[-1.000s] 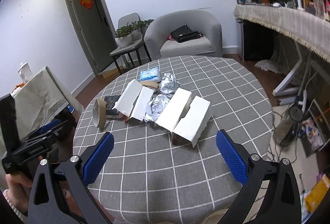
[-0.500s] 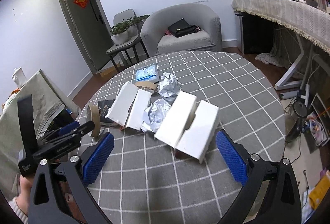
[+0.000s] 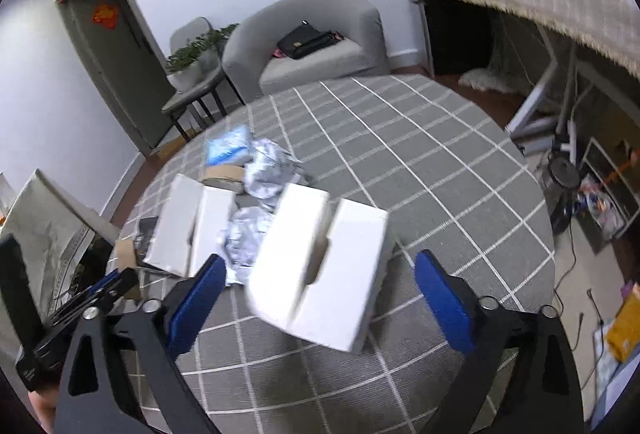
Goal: Collect trash
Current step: 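Reach the right gripper to the white paper box and grasp it, then release the white box into the teal bin while the left gripper drops a clear strip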
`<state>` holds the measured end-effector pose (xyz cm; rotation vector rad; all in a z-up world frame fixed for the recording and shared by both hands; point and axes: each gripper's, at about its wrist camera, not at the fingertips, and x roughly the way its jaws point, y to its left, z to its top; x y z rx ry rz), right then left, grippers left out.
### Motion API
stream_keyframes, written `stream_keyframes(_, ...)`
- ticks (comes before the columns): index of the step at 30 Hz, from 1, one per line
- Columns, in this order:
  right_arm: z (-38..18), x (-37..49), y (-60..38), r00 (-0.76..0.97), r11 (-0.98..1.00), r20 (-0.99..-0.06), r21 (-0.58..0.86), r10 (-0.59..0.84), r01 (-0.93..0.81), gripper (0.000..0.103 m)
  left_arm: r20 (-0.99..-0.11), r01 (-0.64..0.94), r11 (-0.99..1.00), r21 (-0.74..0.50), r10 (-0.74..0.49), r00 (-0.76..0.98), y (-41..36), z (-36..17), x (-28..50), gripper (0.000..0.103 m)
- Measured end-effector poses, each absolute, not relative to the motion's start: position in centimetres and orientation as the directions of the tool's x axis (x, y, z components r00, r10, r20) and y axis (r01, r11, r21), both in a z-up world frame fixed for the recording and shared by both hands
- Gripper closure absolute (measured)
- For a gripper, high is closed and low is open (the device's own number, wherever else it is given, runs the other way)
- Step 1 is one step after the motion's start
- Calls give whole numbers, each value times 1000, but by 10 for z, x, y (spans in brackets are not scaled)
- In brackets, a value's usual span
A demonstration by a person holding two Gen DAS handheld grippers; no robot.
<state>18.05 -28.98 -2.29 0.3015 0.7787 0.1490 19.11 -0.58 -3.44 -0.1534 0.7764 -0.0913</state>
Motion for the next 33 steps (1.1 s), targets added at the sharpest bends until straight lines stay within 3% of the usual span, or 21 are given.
stream_keyframes(4,-34,186,-294,671,925,-684,379,287,-10,20,-687,40,983,-179,-154,710,-7,-31,188,68)
stream_keyframes(12,-27,186,-282,686,940,-677,340,265,-27,21,-687,56,983,-175,-163,708,-7,-29,182,70)
stream_keyframes(19,-29,192,-282,668,944,-694,328,269,-39,54,-673,76,983,-167,-170,720,-5,-21,172,71)
stream_keyframes(27,-6,183,-279,709,956,-663,289,241,-54,65,-667,49,981,-186,-163,727,19,-15,162,72)
stream_keyframes(33,10,178,-274,739,954,-628,291,246,-70,65,-663,22,977,-212,-161,731,40,-14,157,72)
